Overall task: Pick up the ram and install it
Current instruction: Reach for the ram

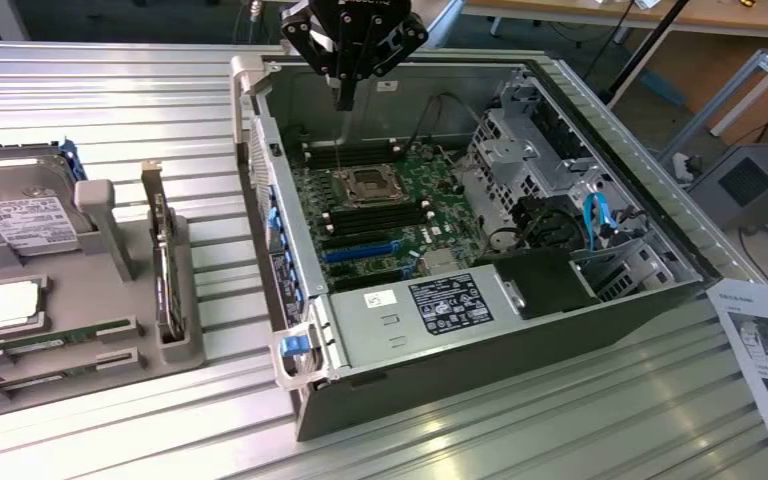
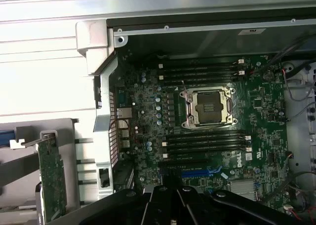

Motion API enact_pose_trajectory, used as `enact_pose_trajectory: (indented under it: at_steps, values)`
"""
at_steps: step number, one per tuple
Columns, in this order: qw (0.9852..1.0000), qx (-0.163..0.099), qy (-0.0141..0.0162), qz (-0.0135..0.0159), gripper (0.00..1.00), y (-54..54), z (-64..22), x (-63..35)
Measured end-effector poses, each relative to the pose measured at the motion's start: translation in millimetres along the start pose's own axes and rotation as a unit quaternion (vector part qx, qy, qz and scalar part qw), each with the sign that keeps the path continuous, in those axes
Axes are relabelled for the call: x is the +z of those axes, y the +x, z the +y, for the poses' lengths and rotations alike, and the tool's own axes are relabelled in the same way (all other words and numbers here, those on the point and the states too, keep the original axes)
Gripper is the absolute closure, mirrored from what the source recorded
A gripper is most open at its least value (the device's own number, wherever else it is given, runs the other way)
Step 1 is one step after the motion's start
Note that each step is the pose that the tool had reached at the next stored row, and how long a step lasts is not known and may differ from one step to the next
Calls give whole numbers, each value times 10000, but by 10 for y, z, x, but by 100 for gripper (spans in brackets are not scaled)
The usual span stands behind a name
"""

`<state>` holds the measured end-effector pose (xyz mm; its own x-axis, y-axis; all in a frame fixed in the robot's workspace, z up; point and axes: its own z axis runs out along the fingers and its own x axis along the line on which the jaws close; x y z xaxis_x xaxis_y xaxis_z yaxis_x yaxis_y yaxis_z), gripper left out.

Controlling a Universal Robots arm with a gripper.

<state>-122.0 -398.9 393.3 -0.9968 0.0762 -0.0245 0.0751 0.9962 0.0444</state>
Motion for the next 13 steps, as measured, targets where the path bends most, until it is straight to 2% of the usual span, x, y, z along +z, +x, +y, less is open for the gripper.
enact_pose_trajectory:
  at_steps: [7, 13]
  values:
    - [10000, 1, 0, 0, 89, 12, -1, -1]
    - [10000, 0, 0, 0, 89, 74, -6, -2]
